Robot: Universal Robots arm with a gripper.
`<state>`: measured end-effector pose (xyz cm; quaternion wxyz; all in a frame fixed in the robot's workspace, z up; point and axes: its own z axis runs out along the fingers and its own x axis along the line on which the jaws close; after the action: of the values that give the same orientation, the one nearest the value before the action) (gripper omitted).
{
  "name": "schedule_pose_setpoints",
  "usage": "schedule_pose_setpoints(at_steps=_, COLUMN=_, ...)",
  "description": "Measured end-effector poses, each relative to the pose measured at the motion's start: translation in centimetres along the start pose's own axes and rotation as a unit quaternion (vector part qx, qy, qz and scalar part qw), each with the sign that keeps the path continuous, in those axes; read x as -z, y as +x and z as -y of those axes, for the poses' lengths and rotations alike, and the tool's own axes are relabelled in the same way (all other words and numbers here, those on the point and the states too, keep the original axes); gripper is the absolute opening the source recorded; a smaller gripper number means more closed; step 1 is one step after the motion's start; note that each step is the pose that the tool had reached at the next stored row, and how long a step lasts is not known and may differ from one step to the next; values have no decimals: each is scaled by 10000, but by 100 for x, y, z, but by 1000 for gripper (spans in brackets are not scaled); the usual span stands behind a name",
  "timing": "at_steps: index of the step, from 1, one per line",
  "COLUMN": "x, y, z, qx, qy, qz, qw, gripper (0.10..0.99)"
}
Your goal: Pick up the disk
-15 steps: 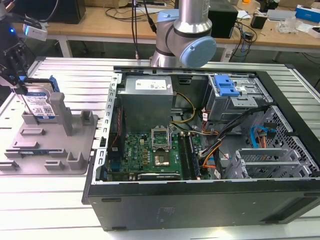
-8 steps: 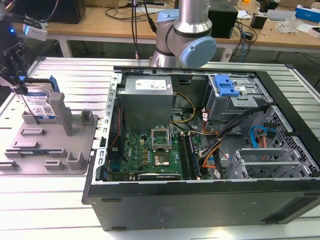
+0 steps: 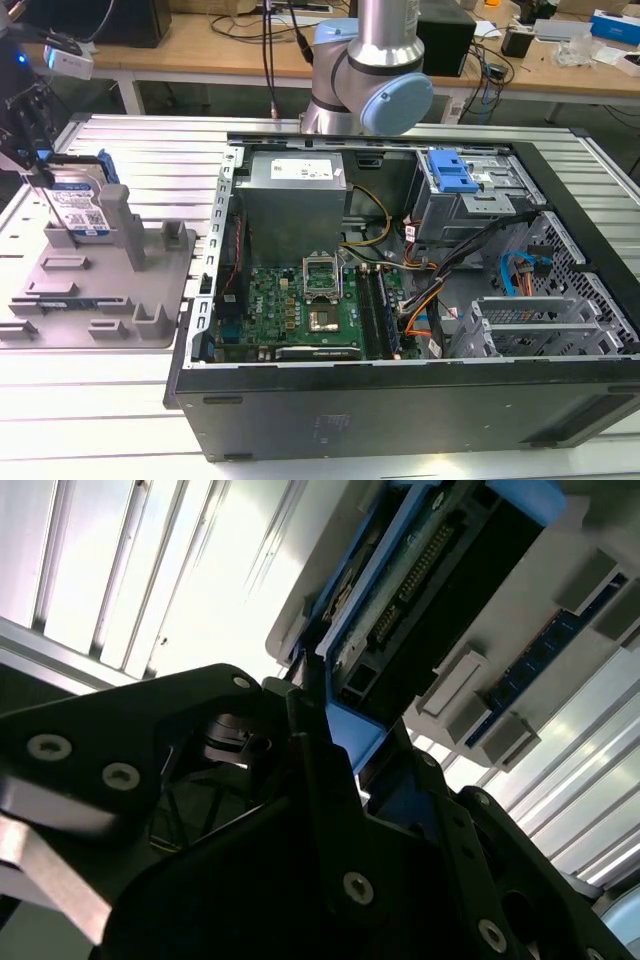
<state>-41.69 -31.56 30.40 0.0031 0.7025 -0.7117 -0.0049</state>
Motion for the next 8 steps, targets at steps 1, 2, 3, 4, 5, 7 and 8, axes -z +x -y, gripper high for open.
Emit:
schedule_pose_setpoints(at_steps=1, x=19, y=1, z=0, qx=1, qy=0, qz=3, qw=10000, gripper=365)
schedule_pose_setpoints(at_steps=2, x=45, y=2, z=0, qx=1, qy=0, qz=7, qw=10000, gripper=365)
schedule_pose_setpoints(at_steps=3, x=71, y=3, z=0, qx=1, qy=0, qz=11, qw=10000, gripper=365)
schedule_pose_setpoints(at_steps=4, x=97, y=4, z=-1, qx=1, qy=0, qz=15, qw=10000, gripper=365)
schedule_pose_setpoints(at_steps=5, x=125, y=4, z=-1, qx=1, qy=0, qz=17, qw=10000, gripper=365)
schedule_pose_setpoints(at_steps=7, x=198, y=5, z=-2, qx=1, qy=-1, qz=20, qw=10000, gripper=365)
schedule_pose_setpoints(at_steps=8, x=236, y=6, z=-2, qx=1, qy=-1, qz=21, qw=10000, gripper=365)
